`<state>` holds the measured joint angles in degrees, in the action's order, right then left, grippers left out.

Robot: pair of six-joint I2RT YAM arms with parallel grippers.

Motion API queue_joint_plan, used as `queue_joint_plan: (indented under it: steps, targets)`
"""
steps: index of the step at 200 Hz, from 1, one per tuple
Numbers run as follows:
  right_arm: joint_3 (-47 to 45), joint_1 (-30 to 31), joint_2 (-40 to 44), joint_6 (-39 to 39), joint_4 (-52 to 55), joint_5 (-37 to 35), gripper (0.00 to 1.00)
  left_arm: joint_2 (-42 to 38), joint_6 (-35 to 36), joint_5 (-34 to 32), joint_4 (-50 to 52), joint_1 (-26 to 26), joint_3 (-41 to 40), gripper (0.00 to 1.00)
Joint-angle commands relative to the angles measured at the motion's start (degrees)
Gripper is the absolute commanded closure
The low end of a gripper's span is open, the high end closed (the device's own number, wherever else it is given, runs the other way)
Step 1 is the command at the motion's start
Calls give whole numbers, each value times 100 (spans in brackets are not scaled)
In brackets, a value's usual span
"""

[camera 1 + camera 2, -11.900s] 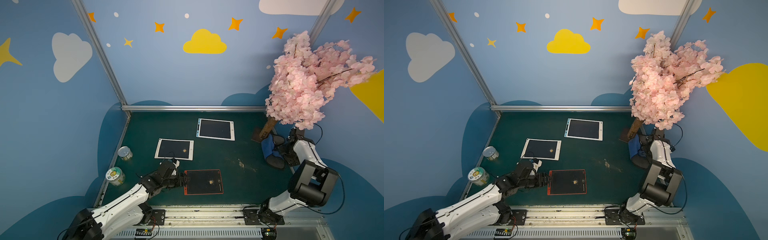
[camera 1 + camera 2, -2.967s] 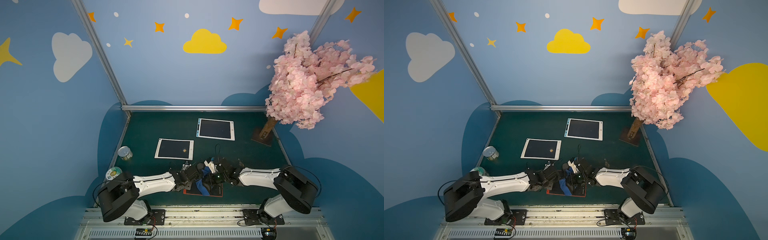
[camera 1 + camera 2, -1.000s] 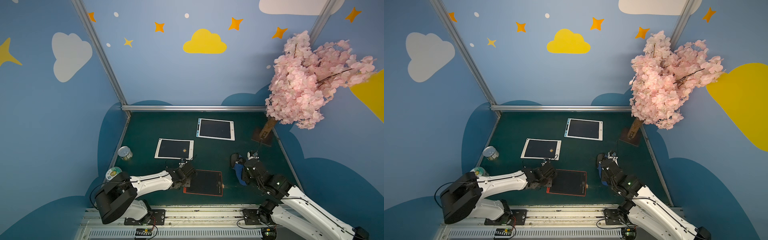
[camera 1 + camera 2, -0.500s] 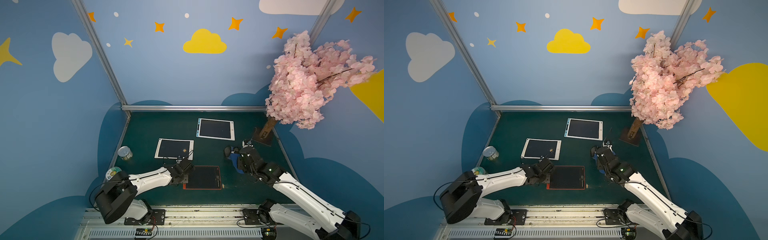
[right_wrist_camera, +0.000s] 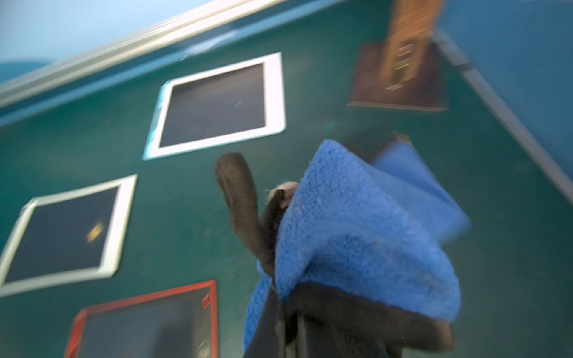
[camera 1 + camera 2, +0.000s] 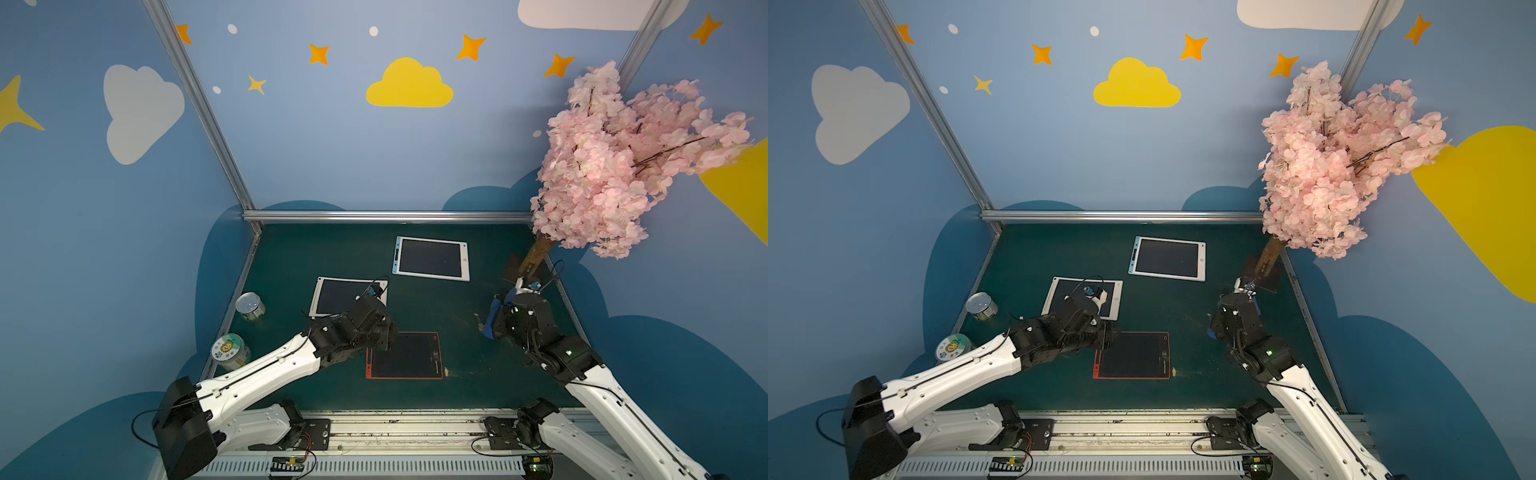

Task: Wipe the drawing tablet
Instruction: Adjust the cleaning item.

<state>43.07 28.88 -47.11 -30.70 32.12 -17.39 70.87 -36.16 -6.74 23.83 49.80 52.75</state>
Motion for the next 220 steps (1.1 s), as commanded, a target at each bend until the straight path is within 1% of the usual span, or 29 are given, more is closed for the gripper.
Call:
queue_joint_plan:
  steps: [1,31,55,58,66,88,103,130,156,171,185,198,220]
  targets:
    - [134,-66,-122,265,-102,1336,100,756,176,877,-1010,-82,431,35]
    - [136,-296,317,368,-188,2023,100,1750,146,1411,-1522,-188,1308,34]
    - [392,-471,347,519,-109,2556,100,2346,-88,1971,-1940,-416,1655,34]
    - [422,-493,339,522,-109,2639,100,2419,-118,2172,-1991,-446,1686,34]
    - [483,-557,310,530,-145,2883,100,2588,-163,2362,-2076,-511,1800,34]
    - [569,-760,225,420,-405,3688,100,2991,-187,2553,-2122,-579,2151,34]
    - [571,-919,163,246,-662,4244,100,3141,-265,2660,-2249,-603,2239,33]
    - [463,-1294,117,-222,-1381,5128,100,3227,-555,2916,-2640,-653,2131,31]
    - [222,-1753,85,-790,-2119,5799,100,3100,-1042,3213,-3273,-753,1721,30]
    - [104,-2006,92,-982,-2337,5973,100,2869,-1321,3272,-3665,-801,1400,30]
    - [54,-2193,104,-1042,-2388,6048,100,2510,-1481,3067,-3866,-794,1056,30]
    - [35,-2301,81,-1122,-2467,6141,100,2203,-1636,2905,-3956,-797,801,29]
    - [-22,-2395,14,-1411,-2802,6344,100,1878,-2090,2936,-4405,-796,449,25]
